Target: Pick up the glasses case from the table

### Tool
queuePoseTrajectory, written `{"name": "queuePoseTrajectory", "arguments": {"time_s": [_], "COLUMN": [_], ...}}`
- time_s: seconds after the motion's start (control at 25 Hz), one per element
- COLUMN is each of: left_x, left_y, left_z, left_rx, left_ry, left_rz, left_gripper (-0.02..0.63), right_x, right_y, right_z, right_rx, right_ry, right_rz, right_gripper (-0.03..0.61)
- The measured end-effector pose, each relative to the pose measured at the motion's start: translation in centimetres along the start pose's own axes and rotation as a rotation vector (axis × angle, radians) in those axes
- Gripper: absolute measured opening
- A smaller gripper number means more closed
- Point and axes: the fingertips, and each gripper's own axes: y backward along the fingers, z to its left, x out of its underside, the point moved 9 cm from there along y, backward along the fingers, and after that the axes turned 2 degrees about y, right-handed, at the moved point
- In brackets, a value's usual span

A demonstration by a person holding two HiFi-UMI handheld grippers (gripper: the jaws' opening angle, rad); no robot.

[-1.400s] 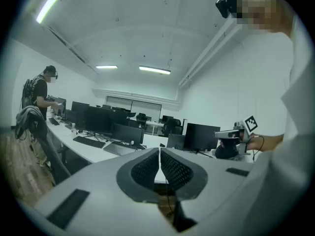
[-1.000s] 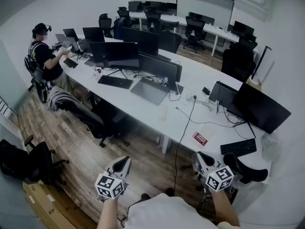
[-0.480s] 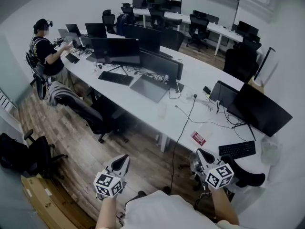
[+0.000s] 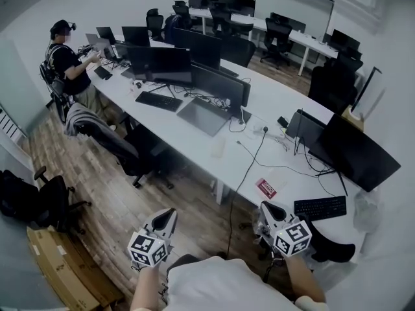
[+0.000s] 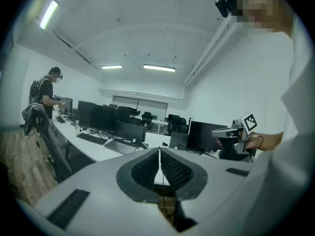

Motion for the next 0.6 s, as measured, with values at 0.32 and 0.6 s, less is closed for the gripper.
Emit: {"name": "queuePoseTrajectory", "arguments": {"time_s": [0.32, 0.6], "left_x": [0.7, 0.3], "left_y": [-0.7, -2.0], "left_z": [-1.2, 0.1], "left_rx": [-0.029, -0.027], "left_ry": [0.015, 0.015], "left_rz": [0.004, 0.003], "left_gripper": [0.011, 0.011], "right_x": [0.3, 0.4], "right_y": [-0.5, -2.2], "right_z": [-1.4, -2.0], "right_rx": [-0.038, -0.04], "right_ry": [-0.003, -0.013], "right_rz": [0.003, 0.015], "right_gripper": [-0.003, -0.003]}}
